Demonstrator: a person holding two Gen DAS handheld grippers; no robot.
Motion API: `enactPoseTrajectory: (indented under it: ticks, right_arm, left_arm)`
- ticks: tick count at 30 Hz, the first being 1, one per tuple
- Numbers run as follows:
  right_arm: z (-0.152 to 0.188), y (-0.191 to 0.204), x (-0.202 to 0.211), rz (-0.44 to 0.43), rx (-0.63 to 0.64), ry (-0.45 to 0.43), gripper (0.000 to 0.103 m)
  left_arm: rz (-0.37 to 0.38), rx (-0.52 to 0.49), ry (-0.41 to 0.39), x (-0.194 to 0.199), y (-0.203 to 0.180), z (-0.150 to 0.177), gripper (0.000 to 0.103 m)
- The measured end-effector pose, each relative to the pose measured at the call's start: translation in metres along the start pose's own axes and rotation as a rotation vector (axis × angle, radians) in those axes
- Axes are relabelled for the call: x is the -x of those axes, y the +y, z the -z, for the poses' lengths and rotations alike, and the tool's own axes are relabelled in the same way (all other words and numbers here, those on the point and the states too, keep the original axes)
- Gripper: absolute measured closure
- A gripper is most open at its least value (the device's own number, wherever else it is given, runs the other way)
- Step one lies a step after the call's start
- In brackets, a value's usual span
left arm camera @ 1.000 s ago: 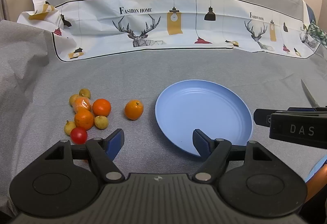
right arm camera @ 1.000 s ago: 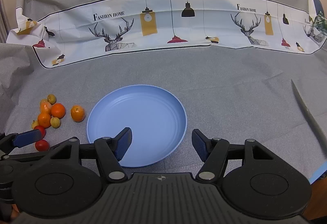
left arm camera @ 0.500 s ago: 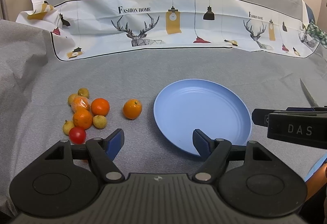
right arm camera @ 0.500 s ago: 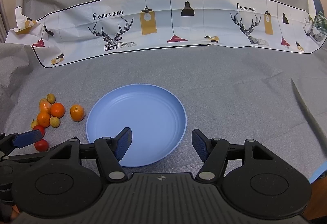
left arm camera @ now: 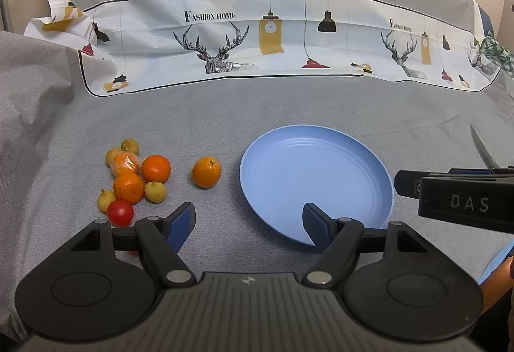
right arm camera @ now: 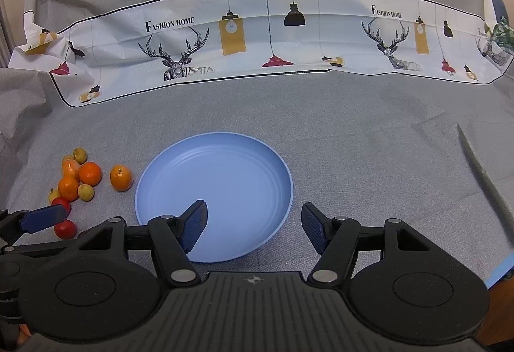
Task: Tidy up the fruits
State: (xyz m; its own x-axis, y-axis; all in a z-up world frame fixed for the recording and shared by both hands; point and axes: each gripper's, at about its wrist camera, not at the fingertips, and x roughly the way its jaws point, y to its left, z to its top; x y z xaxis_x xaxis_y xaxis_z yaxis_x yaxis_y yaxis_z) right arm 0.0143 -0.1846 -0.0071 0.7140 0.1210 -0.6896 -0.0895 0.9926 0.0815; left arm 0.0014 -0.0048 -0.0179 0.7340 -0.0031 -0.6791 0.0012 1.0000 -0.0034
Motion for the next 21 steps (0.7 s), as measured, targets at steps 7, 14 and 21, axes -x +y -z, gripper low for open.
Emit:
enactPoseTrajectory:
  ticks: [7,14,21]
  right_arm:
    - [0.001,-0.001,-0.001,-0.003,-0.005,-0.008,0.036]
    - [-0.001,-0.001,0.009,-0.029,-0.043,-0.042,0.049]
    - [-0.004,0.023,0.026,-0.177,0.008,-0.131,0.081]
  left_arm:
    - [0.030,0.013,0.001,0.003,0.004,-0.003,0.052]
    - [0.174,-0.078,-0.043,0.029,0.018,-0.033,0.091]
    - [0.150,-0.136,-0.127,0.044,0.100,-0.084,0.091]
